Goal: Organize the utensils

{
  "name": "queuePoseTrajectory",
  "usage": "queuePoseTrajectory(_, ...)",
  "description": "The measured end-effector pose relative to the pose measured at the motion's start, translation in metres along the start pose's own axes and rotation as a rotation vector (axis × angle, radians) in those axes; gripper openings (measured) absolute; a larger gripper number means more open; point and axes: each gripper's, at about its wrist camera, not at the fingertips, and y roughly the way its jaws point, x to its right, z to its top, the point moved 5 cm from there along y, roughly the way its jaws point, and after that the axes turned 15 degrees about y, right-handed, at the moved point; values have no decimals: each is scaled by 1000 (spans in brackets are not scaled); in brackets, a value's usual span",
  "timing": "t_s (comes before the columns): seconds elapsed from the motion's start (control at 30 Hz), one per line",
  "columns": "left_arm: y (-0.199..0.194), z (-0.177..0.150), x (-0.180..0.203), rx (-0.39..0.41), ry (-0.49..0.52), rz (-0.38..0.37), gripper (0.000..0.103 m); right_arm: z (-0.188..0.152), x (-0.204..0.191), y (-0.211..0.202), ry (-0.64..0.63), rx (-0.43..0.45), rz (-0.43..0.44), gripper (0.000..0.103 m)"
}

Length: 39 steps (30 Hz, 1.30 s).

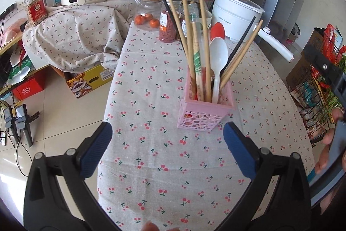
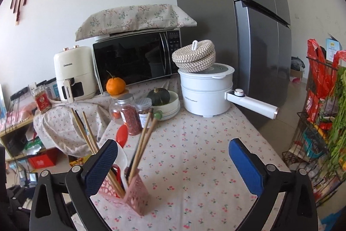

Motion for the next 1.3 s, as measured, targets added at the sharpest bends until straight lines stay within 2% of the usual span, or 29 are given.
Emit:
queuePoseTrajectory(0.13, -9, -2, 16, 13, -17, 29, 102, -8, 29, -22, -40, -13, -90, 103)
queuePoseTrajectory(0.27, -22, -3, 32, 35, 2, 65, 102, -18, 56, -34, -18, -107, -132, 103)
queuePoseTrajectory(0.33, -27, -5, 39, 48, 15, 73, 102, -20, 63, -44, -34, -84, -152, 103)
queuePoseTrajectory(0.6, -34, -2, 56, 95, 60, 106, 102, -26, 72, -49, -50, -86, -139, 103)
queuePoseTrajectory(0.77, -34, 0, 55, 102, 43, 99, 102, -27, 78, -42, -13, -113, -139, 103)
queuePoseTrajectory(1.3, -37, -2, 59, 108, 35, 96, 102, -32, 76, -36, -16, -132, -141, 103)
